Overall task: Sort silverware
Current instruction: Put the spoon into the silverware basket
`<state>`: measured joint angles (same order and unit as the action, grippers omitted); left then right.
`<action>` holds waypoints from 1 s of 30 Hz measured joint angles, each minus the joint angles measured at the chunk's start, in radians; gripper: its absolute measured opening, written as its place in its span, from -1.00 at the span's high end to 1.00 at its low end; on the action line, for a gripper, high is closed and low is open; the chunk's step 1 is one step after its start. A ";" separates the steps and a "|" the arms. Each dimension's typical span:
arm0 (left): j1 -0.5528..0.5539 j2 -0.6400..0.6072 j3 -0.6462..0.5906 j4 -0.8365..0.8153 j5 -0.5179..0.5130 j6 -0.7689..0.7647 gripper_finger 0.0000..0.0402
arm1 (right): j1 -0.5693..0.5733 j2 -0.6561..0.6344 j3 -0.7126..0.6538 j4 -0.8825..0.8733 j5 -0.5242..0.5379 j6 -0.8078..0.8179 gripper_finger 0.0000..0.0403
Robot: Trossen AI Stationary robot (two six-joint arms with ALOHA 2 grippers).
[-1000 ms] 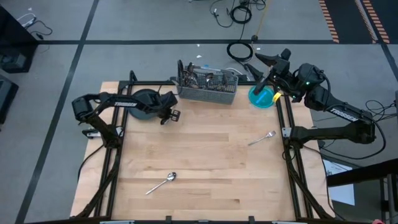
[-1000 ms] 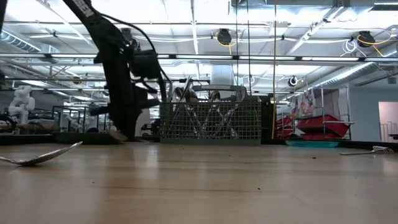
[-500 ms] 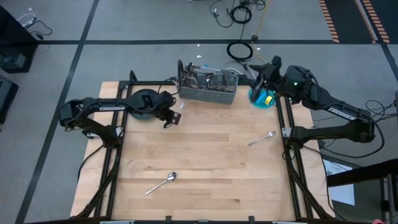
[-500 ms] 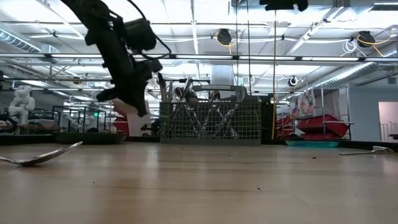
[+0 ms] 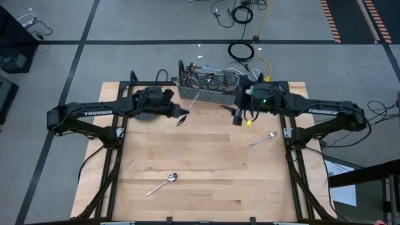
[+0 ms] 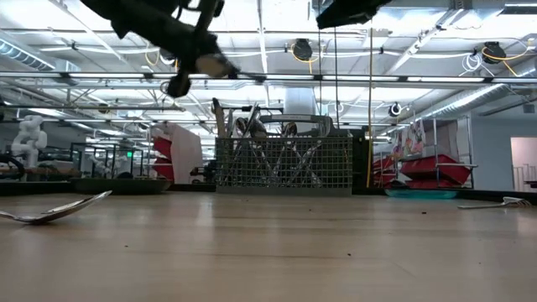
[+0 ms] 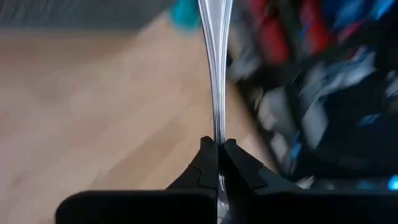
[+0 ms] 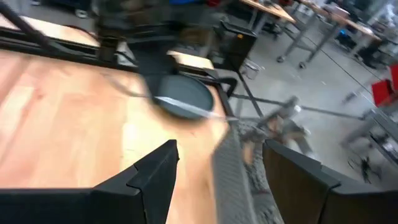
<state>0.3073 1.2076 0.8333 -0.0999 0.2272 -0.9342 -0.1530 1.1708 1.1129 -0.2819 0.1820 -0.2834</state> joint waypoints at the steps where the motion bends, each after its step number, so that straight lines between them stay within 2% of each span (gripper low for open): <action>1: 0.001 0.001 0.000 0.053 -0.031 -0.022 0.95 | 0.018 0.014 0.003 0.012 0.004 -0.001 -0.10; 4: 0.007 0.011 0.000 0.209 -0.149 -0.055 0.95 | 0.061 0.055 0.027 0.048 0.043 0.045 -0.10; 9: 0.008 0.046 0.000 0.540 -0.351 -0.143 0.95 | 0.117 0.100 0.044 0.084 0.272 0.134 -0.10; 12: 0.007 0.081 0.000 0.760 -0.429 -0.206 0.95 | 0.144 0.128 0.044 0.134 0.375 0.131 -0.10; 15: 0.007 0.117 0.000 0.918 -0.516 -0.190 0.95 | 0.163 0.154 0.044 0.220 0.436 0.117 -0.10; 19: 0.006 0.165 0.000 1.032 -0.580 -0.181 0.95 | 0.174 0.176 0.044 0.340 0.505 0.099 -0.10; 24: -0.021 0.247 0.000 1.221 -0.640 -0.378 0.95 | 0.175 0.210 0.044 0.411 0.527 -0.023 -0.10; 30: -0.081 0.323 0.001 1.391 -0.819 -0.506 0.95 | 0.174 0.261 0.044 0.570 0.552 -0.197 -0.10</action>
<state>0.2259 1.5304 0.8344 1.2910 -0.5914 -1.4405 0.0208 1.4316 1.1564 0.2880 0.7345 -0.4802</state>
